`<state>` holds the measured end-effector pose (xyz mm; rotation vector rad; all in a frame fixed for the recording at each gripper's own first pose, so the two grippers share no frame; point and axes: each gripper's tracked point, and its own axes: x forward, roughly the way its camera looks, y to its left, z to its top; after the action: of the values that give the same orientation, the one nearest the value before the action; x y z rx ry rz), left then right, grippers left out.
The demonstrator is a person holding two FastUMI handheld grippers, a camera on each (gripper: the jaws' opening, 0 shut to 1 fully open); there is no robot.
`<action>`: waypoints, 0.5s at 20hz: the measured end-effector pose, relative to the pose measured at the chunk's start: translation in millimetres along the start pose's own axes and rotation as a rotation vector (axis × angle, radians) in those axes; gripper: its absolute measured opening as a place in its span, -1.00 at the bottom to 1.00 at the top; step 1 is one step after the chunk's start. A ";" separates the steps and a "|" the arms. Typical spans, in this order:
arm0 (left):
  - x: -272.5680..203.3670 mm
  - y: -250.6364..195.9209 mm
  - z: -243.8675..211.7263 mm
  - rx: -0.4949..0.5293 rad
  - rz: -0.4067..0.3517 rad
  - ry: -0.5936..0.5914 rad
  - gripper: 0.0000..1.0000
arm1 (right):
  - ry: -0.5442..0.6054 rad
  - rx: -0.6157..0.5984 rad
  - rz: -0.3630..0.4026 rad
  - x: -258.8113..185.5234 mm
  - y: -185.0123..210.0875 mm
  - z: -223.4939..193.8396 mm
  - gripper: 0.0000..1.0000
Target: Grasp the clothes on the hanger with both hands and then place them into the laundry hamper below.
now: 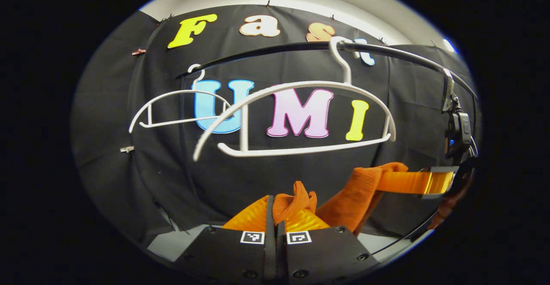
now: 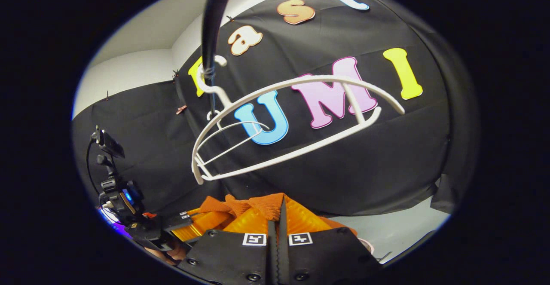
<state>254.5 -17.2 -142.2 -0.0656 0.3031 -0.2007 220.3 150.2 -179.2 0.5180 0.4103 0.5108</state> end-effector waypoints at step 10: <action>38.5 -26.8 -111.4 -0.009 -0.025 0.139 -0.91 | 0.153 -0.009 -0.112 19.6 -61.8 -102.5 -0.92</action>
<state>251.7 -55.1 -256.9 -0.0645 0.4414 -0.2292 207.6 151.7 -299.8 0.4462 0.5802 0.4448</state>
